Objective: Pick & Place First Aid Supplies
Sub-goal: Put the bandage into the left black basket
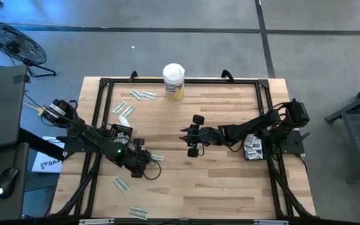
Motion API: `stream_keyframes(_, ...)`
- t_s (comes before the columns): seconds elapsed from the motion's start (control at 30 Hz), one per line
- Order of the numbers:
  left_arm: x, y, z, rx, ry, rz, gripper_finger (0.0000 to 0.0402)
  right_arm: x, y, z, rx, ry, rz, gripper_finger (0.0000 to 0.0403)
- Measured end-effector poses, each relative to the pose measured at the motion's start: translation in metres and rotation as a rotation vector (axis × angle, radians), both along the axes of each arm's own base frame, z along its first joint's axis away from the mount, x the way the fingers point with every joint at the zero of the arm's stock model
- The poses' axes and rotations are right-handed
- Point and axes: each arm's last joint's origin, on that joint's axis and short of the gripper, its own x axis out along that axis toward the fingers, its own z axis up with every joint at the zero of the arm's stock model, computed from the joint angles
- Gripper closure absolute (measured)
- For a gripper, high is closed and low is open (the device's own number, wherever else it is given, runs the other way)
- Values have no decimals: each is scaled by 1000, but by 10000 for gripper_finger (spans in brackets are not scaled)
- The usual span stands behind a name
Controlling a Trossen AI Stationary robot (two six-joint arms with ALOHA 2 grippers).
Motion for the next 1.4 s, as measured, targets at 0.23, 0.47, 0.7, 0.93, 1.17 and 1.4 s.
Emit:
stream_keyframes(0.23, 9, -6, 24, 25, 38, -6, 401, 0, 0, 0, 0, 1, 0, 265)
stream_keyframes(0.47, 9, -7, 48, 39, 143, 57, 401, 0, 0, 0, 0, 2, 0, 265)
stream_keyframes(0.7, -6, 2, 78, 114, 293, 306, 401, 0, 0, 0, 0, 2, 0, 265)
stream_keyframes(0.93, -22, 8, 96, 121, 385, 612, 401, 0, 0, 0, 0, 2, 0, 265)
stream_keyframes(1.17, -36, 15, 88, 126, 426, 877, 401, 0, 0, 0, 0, 2, 0, 265)
stream_keyframes(1.4, -47, 20, 62, 119, 468, 972, 401, 0, 0, 0, 0, 2, 0, 265)
